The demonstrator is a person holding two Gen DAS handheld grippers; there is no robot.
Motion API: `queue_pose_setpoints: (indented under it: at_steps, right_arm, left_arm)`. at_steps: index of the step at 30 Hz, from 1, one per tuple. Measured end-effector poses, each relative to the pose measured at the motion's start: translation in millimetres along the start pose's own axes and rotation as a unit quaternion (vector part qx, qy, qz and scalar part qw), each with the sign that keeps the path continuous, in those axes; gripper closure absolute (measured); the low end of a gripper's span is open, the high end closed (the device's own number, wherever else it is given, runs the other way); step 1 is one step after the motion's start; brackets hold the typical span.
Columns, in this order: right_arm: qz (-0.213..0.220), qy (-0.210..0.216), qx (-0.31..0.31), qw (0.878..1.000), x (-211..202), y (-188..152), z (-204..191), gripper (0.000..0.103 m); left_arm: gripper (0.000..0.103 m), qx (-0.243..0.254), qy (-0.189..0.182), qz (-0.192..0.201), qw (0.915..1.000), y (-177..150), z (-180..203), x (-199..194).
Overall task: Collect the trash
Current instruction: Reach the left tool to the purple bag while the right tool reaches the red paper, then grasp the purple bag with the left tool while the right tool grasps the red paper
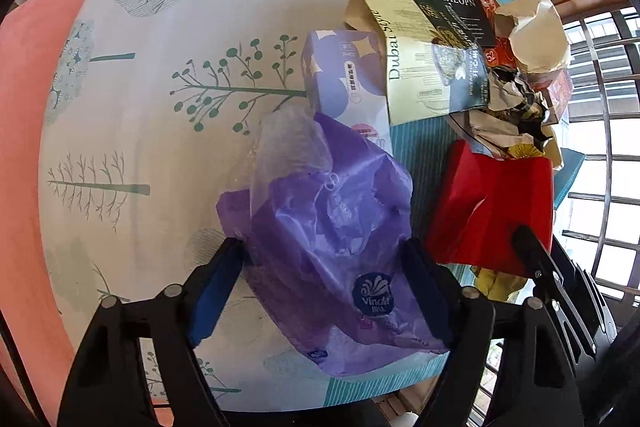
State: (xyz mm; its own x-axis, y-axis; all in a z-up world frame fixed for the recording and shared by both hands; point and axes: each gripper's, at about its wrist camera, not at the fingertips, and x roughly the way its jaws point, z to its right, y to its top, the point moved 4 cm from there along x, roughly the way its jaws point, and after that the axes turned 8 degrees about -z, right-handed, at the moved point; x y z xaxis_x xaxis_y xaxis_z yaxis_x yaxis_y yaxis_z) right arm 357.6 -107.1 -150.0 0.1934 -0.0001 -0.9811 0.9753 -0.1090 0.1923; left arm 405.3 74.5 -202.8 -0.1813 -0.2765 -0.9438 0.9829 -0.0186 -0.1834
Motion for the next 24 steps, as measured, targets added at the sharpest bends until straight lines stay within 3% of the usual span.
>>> queue_pose_setpoints:
  at_steps: [3,10,19,24]
  right_arm:
    - [0.004,0.039,0.015,0.999,-10.5,2.1,3.3,0.073]
    - [0.003,0.12,0.077,0.99,-31.7,6.0,22.8,0.074]
    - [0.017,0.153,0.09,0.984,-61.0,1.1,28.5,0.079]
    - [0.023,0.162,0.074,0.984,-67.1,-2.7,24.8,0.091]
  left_arm:
    - [0.056,0.022,-0.019,-0.004,0.9996,3.2,4.7,0.5]
    - [0.087,0.056,-0.041,0.0,0.9976,4.6,14.4,-3.5]
    - [0.094,0.087,-0.06,0.028,0.9939,-1.7,35.5,-27.3]
    - [0.094,0.09,-0.07,0.041,0.9926,-11.7,37.0,-43.5]
